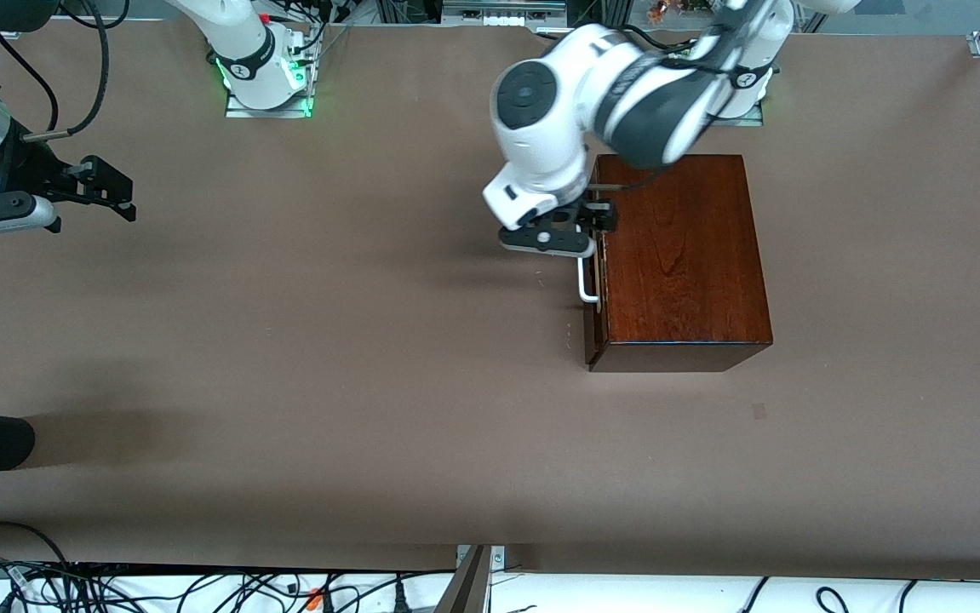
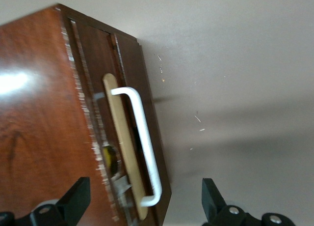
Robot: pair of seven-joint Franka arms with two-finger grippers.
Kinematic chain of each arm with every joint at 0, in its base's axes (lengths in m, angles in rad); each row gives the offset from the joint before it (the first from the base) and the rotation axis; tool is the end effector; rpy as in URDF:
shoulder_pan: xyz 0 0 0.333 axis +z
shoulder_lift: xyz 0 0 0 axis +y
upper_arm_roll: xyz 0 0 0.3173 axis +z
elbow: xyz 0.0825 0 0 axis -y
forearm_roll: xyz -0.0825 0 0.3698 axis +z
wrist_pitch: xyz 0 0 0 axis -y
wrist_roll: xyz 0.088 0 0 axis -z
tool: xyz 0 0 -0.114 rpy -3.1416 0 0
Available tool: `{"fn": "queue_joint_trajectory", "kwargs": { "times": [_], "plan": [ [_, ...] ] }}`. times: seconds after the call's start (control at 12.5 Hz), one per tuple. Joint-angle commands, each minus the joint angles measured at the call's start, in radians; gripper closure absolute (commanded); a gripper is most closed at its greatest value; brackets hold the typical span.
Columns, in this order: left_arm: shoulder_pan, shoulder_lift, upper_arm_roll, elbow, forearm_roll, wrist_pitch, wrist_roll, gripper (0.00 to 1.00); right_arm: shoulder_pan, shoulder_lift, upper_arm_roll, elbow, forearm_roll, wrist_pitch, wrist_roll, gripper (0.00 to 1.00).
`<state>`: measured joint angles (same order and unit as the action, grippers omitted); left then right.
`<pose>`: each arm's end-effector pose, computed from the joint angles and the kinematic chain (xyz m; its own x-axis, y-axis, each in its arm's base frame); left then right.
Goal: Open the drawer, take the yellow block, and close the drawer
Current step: 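Reach the left gripper to the white drawer handle and grasp it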
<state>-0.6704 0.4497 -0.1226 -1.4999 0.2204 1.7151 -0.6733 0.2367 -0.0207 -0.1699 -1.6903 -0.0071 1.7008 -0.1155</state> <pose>0.4767 -0.4369 0.3944 0.9837 -0.1581 -0.0861 -0.1754 -0.9490 -0.2621 0.5425 0.0347 0.5862 0.9828 0.1821 0.0303 0.1820 -0.9833 0.0071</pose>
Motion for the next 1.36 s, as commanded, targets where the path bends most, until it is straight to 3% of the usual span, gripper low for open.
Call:
{"fn": "queue_joint_trajectory", "kwargs": {
  "times": [0.0, 0.32, 1.28],
  "plan": [
    [-0.057, 0.070, 0.012, 0.026, 0.088, 0.018, -0.130, 0.00, 0.000, 0.004, 0.001, 0.015, 0.001, -0.017, 0.014, 0.00],
    [-0.086, 0.132, 0.014, 0.023, 0.207, 0.020, -0.190, 0.00, 0.000, 0.004, 0.000, 0.015, 0.001, -0.017, 0.014, 0.00],
    [-0.074, 0.205, 0.029, 0.018, 0.215, 0.063, -0.209, 0.00, -0.005, -0.008, -0.003, 0.021, -0.002, -0.018, -0.010, 0.00]
  ]
}}
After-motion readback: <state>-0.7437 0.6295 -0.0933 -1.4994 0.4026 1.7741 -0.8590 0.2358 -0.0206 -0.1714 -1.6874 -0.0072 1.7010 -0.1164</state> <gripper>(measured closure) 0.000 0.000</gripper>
